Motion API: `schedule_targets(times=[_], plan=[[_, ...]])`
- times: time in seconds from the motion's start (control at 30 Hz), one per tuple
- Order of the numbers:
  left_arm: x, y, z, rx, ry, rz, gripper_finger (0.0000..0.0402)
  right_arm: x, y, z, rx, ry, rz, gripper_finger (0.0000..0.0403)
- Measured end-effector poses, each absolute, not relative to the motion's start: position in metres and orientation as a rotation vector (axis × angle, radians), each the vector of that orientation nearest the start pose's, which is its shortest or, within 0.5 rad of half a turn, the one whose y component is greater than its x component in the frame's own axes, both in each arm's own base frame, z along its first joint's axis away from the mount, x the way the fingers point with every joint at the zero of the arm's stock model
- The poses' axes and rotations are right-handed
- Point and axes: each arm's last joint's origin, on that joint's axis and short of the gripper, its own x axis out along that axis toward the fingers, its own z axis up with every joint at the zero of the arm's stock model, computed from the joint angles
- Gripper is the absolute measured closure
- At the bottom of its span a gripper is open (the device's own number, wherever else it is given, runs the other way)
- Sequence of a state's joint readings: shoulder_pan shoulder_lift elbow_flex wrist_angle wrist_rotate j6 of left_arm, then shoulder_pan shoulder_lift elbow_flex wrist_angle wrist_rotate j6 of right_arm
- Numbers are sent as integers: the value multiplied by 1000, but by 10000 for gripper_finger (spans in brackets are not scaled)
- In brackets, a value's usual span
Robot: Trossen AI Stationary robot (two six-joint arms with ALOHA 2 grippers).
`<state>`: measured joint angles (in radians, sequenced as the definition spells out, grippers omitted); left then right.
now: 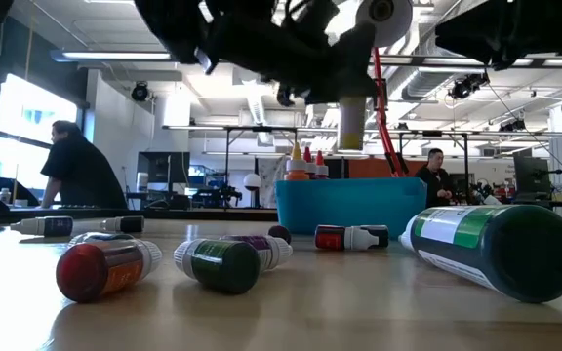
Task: Pick & Place food coloring
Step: Put the big yellow food coloring bottle into the blue container
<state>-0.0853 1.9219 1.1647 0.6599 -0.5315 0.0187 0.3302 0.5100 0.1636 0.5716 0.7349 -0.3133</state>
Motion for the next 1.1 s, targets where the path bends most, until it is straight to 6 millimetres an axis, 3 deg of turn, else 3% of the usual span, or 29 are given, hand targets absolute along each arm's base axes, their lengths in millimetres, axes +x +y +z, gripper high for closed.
schedule_targets(times=[0.13, 0.37, 0.57, 1.1], plan=[[427, -21, 195, 8, 147, 470, 263, 125, 22, 225, -198, -136, -426, 194], [430, -19, 173, -106, 139, 626, 263, 125, 23, 225, -199, -145, -392, 194], [429, -17, 166, -167, 121, 708, 263, 126, 24, 226, -202, -150, -367, 194], [430, -21, 167, -243, 103, 645, 263, 126, 25, 226, -203, -160, -345, 194]])
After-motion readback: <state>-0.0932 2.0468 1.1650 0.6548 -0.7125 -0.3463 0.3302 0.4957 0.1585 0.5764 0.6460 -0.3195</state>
